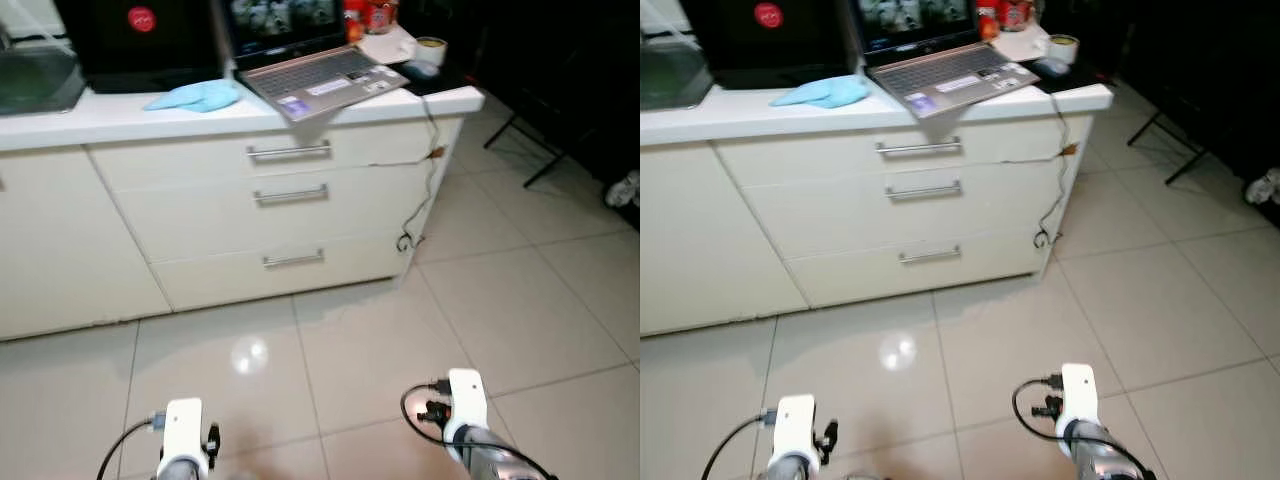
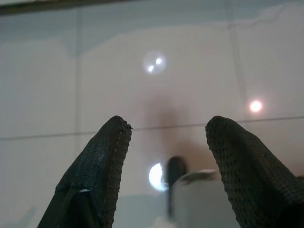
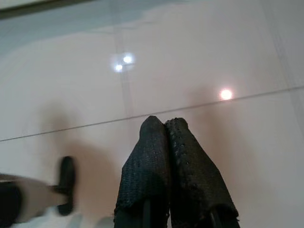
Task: Kitchen organization
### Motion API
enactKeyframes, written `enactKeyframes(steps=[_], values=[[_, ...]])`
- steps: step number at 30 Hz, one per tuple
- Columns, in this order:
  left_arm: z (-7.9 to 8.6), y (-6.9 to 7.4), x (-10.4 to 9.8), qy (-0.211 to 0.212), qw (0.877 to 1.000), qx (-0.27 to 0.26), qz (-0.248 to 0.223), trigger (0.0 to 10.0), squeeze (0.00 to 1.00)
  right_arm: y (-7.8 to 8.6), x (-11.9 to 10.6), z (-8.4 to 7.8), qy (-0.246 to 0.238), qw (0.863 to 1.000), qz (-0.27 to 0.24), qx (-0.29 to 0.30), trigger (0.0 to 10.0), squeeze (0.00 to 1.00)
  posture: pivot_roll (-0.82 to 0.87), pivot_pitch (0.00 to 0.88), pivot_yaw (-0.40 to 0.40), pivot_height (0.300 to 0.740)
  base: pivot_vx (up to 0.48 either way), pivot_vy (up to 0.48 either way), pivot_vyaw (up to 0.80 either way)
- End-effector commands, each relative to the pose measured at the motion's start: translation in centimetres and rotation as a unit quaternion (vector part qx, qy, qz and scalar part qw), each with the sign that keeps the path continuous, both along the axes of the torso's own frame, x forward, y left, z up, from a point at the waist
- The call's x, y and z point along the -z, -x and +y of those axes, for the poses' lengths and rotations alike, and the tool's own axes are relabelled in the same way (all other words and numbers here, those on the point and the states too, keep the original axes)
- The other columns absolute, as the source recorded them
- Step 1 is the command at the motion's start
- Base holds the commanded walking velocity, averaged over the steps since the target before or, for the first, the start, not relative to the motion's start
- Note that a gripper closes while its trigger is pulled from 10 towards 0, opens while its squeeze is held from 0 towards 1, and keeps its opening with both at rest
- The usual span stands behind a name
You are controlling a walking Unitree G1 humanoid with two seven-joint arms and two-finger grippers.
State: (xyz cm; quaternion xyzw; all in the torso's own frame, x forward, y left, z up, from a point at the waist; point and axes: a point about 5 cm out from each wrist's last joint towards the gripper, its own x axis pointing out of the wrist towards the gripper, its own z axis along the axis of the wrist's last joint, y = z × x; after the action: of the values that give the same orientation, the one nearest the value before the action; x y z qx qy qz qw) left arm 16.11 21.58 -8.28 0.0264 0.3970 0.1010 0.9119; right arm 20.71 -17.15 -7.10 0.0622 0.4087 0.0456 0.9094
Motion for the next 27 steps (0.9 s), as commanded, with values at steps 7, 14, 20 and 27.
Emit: enactKeyframes(steps=[7,14,20,27], values=[[-0.03,-0.11,-0.02,0.003,1.0,0.001,0.0,10.0,0.0,-0.24,-0.17,-0.34,0.008,1.0,-0.004,-0.003,10.0,0.0,0.0,0.053,-0.023,0.732,0.0,0.477,0.0],[0.03,-0.18,-0.06,0.003,1.0,0.001,-0.001,10.0,0.0,-0.37,-0.24,-0.48,0.018,1.0,-0.006,0.002,10.0,0.0,0.01,0.055,-0.024,0.732,0.0,0.476,0.6],[-0.02,-0.24,-0.11,0.002,1.0,0.001,-0.004,10.0,0.0,-0.34,-0.23,-0.53,0.013,1.0,-0.005,0.006,10.0,0.0,0.0,0.057,-0.025,0.732,0.0,0.472,0.0],[-0.08,-0.27,-0.13,0.002,1.0,0.002,-0.006,10.0,0.0,-0.27,-0.18,-0.44,0.012,1.0,-0.004,0.004,10.0,0.0,0.01,0.06,-0.023,0.732,0.0,0.444,0.0]])
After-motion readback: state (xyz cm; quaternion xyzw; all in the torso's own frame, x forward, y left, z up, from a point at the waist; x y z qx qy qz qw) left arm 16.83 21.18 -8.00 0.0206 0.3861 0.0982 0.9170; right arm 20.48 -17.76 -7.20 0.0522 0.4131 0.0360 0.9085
